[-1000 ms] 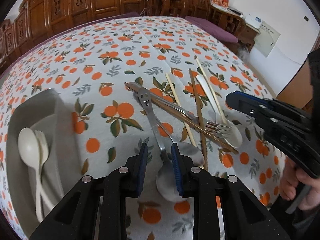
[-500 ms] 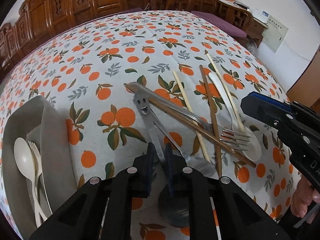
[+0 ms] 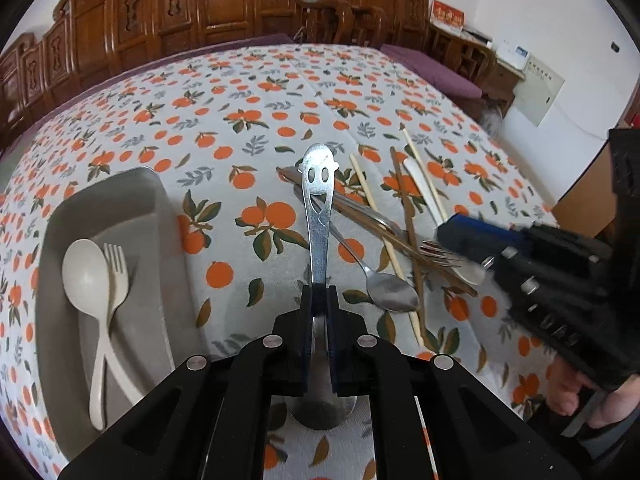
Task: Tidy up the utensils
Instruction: 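Hold the smiley spoon up with left tool while right tool grasps a steel spoon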
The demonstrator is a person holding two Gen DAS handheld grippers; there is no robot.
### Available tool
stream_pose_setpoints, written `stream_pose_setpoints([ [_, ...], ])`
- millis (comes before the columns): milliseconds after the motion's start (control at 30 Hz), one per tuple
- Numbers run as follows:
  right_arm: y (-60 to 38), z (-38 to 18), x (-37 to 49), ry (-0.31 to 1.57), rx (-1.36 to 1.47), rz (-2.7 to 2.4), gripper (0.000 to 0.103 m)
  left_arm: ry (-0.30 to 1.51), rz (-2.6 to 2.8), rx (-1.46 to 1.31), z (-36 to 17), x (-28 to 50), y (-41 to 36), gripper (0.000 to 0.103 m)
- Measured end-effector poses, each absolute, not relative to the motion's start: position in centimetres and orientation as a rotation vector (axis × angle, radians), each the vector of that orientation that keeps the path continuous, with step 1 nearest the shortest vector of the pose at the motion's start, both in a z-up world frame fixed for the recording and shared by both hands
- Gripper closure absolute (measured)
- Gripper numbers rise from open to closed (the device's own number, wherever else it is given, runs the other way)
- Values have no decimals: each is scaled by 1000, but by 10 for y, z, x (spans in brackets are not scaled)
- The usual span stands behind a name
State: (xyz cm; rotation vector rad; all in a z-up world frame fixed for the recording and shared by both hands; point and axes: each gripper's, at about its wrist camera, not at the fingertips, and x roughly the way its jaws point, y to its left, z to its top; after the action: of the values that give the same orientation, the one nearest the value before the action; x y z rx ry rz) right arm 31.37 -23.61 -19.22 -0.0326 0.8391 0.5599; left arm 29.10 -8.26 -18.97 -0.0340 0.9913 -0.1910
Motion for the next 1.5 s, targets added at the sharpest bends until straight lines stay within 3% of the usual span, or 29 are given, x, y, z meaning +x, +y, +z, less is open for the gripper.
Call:
stream_pose_setpoints([
  [200, -221, -197, 301, 854, -73, 610, 85, 945, -191, -71, -176, 276, -73, 98],
  [333, -215, -202, 298, 867, -94, 622, 75, 920, -193, -93, -165, 269, -67, 98],
  [1067, -185, -228, 300, 879, -330, 618, 76, 865, -191, -112, -134, 246, -45, 98],
  [1500, -186, -218, 315, 867, -258, 630, 75, 861, -186, -114, -130, 239, -38, 98],
])
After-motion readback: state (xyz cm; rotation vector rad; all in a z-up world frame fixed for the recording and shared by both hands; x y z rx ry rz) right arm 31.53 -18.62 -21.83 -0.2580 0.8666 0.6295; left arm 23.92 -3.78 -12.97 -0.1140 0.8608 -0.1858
